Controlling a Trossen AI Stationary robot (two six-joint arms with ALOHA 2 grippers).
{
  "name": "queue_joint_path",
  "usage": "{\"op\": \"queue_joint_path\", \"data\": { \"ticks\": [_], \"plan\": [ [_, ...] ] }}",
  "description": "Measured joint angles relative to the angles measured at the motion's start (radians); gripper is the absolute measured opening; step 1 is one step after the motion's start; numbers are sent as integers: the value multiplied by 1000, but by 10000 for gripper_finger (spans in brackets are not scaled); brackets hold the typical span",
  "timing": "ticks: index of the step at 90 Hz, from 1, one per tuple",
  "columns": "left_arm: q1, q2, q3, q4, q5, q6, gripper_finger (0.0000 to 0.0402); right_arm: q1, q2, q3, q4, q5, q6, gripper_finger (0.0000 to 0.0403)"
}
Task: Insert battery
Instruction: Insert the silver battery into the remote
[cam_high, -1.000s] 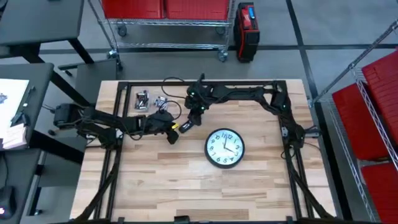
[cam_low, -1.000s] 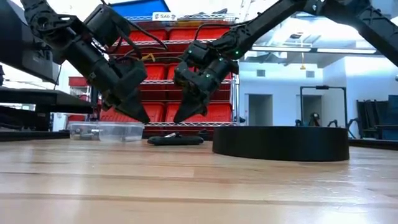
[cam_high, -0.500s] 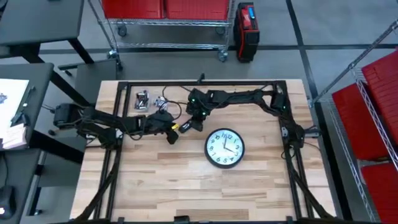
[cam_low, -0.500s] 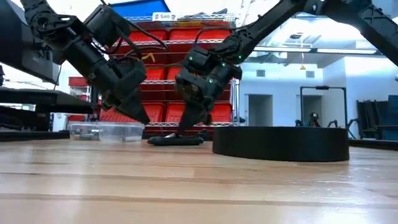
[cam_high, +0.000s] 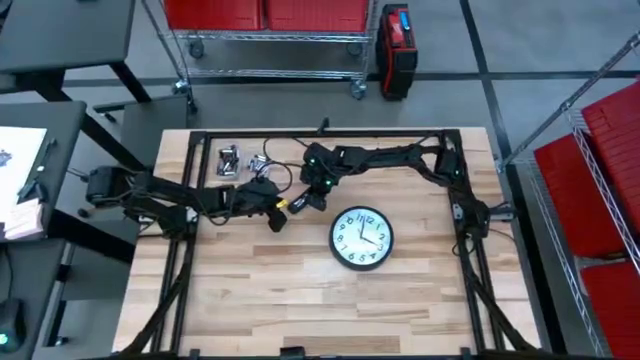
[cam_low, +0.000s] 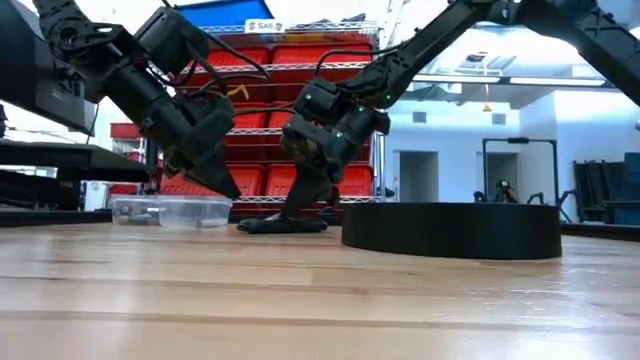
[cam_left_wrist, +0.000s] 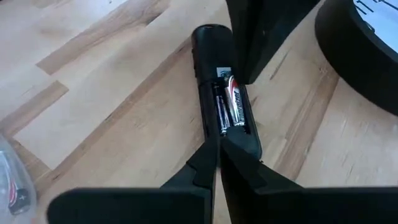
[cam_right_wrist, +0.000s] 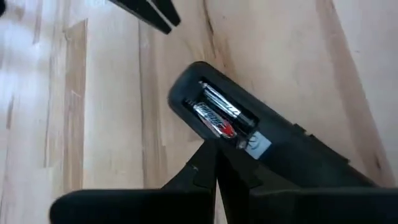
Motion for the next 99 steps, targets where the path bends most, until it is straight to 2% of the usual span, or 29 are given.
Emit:
{"op": "queue_joint_path", "data": {
  "ticks": [17,35,69,99],
  "plan": [
    [0,91,-1,43,21,-11,0,-8,-32,-1,18,-10,21,0],
    [0,177,-2,178,36,-12,0,-24,-36,0,-4,5,13,0],
    [0,190,-1,203,37,-32,0,0,-33,0,45,126,-20,0],
    [0,191,0,207,37,-32,0,26,-33,0,31,190,-50,0]
  ]
}}
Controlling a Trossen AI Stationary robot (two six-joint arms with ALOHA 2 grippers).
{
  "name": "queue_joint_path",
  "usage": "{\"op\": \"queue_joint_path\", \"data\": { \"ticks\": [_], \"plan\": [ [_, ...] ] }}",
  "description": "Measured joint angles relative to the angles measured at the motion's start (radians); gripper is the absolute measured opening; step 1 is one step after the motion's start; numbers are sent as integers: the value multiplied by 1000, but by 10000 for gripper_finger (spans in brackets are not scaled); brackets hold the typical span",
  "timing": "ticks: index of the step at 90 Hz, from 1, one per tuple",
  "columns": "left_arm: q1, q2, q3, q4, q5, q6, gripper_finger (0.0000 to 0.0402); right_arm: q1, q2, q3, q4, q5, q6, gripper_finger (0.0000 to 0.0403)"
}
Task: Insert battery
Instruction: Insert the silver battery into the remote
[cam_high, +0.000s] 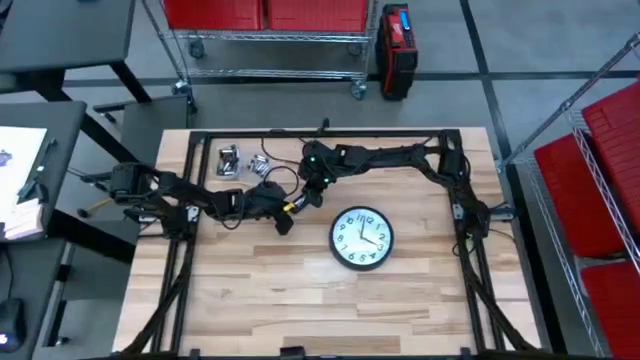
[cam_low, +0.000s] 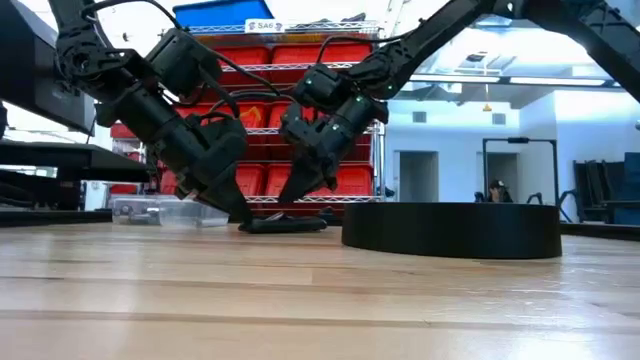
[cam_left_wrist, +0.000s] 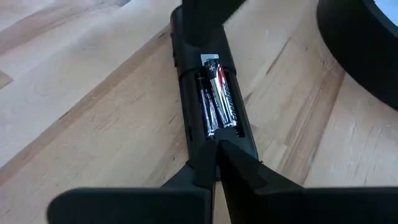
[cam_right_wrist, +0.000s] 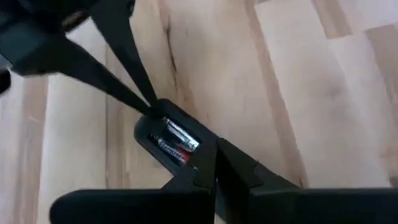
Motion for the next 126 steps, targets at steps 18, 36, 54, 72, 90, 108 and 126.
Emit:
{"op": "queue_joint_path", "data": {
  "ticks": [18,36,54,72,90,108,126],
  "plan": [
    [0,0,0,0,0,0,0,9,0,0,-18,18,-9,0],
    [0,0,0,0,0,0,0,9,0,0,-39,18,-5,0],
    [0,0,0,-1,1,0,0,17,0,0,-57,12,5,0],
    [0,0,0,-1,1,0,0,47,0,0,-67,-11,24,0],
    [0,0,0,-1,2,-5,0,47,0,-61,36,-53,230,0],
    [0,0,0,-2,2,-4,0,33,0,-64,58,-62,246,0],
    [-1,0,0,-2,2,-1,0,39,-29,-65,94,3,227,0]
  ]
}}
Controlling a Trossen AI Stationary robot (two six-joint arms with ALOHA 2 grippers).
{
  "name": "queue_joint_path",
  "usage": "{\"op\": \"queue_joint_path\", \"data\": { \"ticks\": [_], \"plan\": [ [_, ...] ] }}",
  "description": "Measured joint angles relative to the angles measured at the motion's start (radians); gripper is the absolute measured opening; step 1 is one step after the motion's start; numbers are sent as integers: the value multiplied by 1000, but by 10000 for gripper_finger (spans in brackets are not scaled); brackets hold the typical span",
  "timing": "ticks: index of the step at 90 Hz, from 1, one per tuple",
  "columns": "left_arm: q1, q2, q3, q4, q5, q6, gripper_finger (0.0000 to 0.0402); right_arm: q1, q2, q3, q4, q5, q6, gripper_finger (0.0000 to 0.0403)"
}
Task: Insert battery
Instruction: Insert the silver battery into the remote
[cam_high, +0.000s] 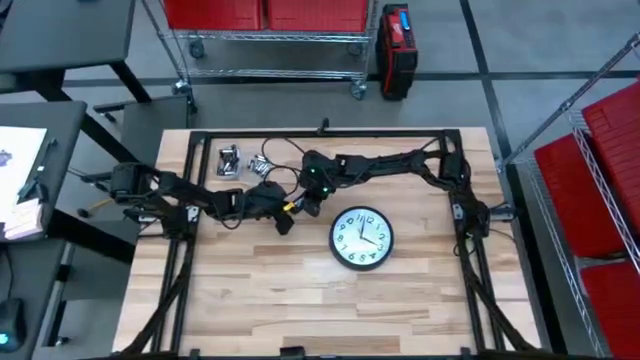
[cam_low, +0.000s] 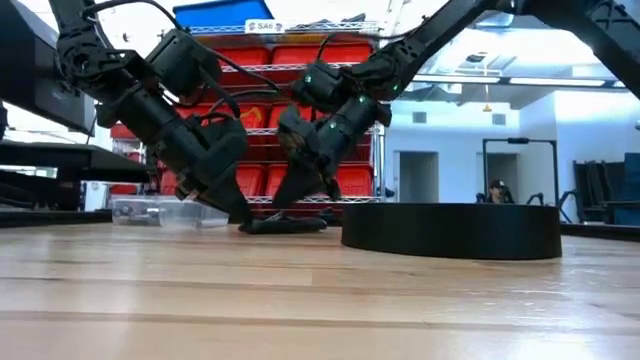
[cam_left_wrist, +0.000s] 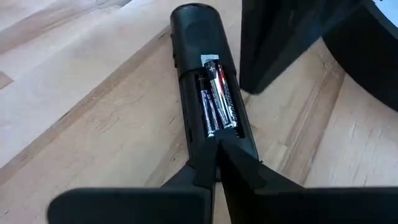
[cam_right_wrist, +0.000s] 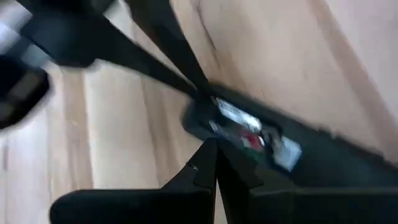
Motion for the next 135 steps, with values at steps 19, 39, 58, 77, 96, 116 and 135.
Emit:
{"op": "queue_joint_path", "data": {
  "ticks": [19,39,58,77,96,116,135],
  "plan": [
    [0,0,0,0,0,0,0,-1,34,0,28,147,-18,0],
    [0,1,0,-2,1,1,0,33,46,0,41,192,-27,0],
    [0,0,0,-2,-1,1,0,29,46,0,10,191,-29,0],
    [0,0,0,-3,-2,1,0,29,43,2,-10,187,-32,0],
    [0,0,0,-3,-2,2,0,30,30,2,-36,186,-36,0],
    [0,0,0,-5,-2,2,0,36,14,1,-71,185,-36,0],
    [0,0,0,-5,-2,2,0,37,14,0,-67,186,-46,0]
  ]
}}
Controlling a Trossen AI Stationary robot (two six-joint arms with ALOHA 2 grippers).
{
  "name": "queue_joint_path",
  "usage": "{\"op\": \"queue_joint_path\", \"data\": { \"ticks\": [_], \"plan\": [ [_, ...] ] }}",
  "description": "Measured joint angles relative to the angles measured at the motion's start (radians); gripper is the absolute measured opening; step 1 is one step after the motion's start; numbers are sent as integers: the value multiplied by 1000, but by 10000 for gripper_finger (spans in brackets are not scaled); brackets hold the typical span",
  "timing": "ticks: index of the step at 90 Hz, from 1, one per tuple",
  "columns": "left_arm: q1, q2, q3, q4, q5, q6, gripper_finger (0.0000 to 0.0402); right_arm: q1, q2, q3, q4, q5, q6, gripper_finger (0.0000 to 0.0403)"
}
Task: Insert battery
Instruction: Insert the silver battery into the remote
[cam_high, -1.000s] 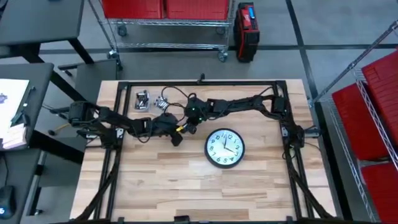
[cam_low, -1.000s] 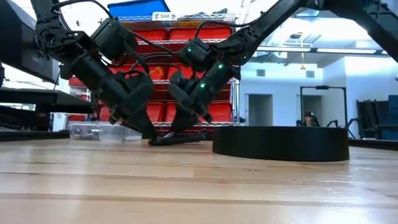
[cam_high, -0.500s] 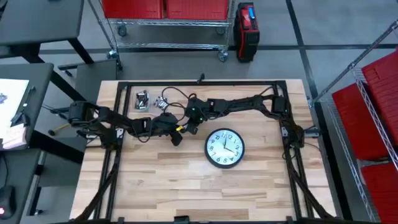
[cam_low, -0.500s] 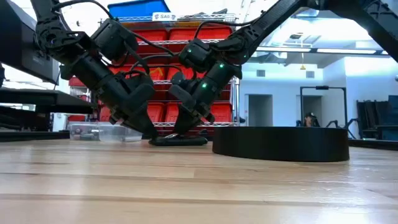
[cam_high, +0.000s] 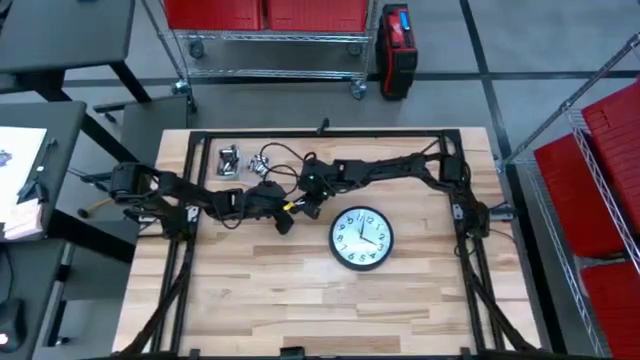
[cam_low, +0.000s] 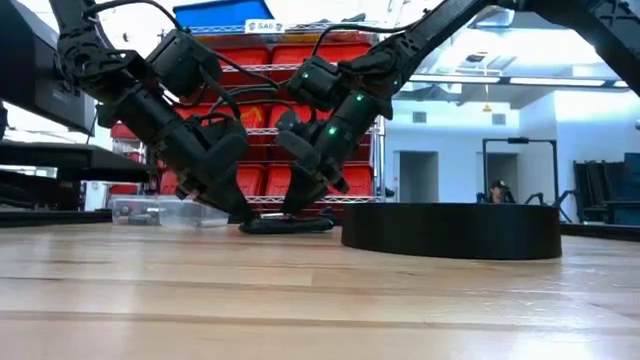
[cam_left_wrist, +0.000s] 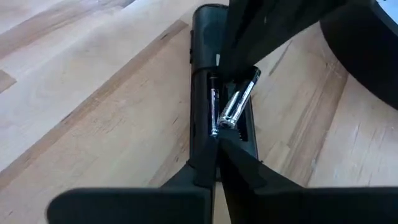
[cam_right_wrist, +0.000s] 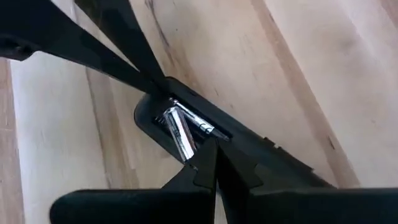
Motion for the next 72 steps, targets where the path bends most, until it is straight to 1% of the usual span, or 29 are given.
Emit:
{"op": "queue_joint_path", "data": {
  "ticks": [25,43,72],
  "plan": [
    [0,0,0,0,0,0,0,-10,0,2,6,5,-47,0],
    [0,0,0,0,1,0,0,-16,0,42,2,9,-100,0],
    [0,0,0,-2,1,-1,0,-19,-3,65,-132,9,-145,0]
  ]
}}
